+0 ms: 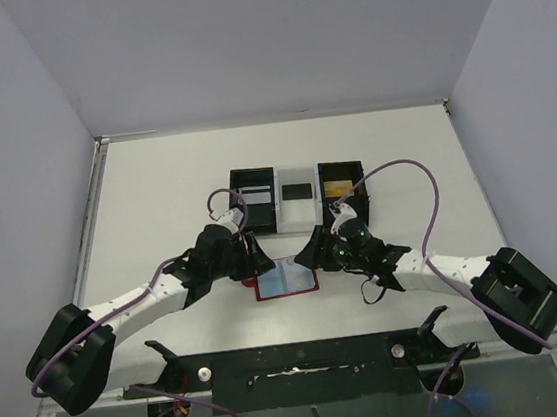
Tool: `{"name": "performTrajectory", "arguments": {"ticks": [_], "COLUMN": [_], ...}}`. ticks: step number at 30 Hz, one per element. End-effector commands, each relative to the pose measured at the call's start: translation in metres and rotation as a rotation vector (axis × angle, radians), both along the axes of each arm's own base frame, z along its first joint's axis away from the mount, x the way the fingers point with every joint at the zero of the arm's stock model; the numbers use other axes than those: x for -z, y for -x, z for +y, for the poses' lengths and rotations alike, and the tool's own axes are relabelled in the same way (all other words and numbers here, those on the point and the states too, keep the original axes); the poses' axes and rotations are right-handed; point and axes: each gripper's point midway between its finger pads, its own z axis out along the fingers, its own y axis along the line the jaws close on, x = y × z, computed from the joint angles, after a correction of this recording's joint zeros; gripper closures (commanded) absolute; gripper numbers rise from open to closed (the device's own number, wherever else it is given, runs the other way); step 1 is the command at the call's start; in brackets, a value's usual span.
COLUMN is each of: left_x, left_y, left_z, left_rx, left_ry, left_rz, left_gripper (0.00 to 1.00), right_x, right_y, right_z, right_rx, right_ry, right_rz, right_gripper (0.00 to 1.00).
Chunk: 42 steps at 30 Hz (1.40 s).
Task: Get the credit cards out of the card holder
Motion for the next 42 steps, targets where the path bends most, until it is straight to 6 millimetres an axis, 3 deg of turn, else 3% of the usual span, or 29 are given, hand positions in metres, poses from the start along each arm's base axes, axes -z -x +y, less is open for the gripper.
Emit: {"name": "performTrajectory", "arguments": {"ticks": [1,13,22,27,30,42], "left_x": [-0.01,0.025,0.039,0.042,0.041,0.039], "left_y": [-0.015,-0.011,-0.002,0.002,0.002,0.003], "left_z": [-0.01,0.013,0.011,0.012,0.013,0.013], "left_rx": [-0.002,-0.031,0.012,0.027,0.024,0.032], "left_ry": [0.004,-0.155,-0.157,-0.166,-0.167,-0.171], "left_rz": [-0.038,0.011,0.048,0.056,0.054,0.057], "left_gripper": [0.53,0.53,0.73,0.83,0.83,0.84], "right_x": [-0.012,0.013,0.039,0.035,0.029,0.009], "right_y": [-0.01,-0.006,-0.003,0.0,0.0,-0.003], "right_z": [0.012,0.014,0.011,0.016,0.022,0.028], "right_rx": [-0.014,-0.065,-0.074,-0.097,-0.124,-0.122], "right_ry": [-0.026,0.079,0.203,0.183,0.161,0.113], "right_rz": [-0.007,0.055,0.112,0.098,0.085,0.047], "right_gripper": [0.52,0.51,0.53,0.6,0.68,0.74]}}
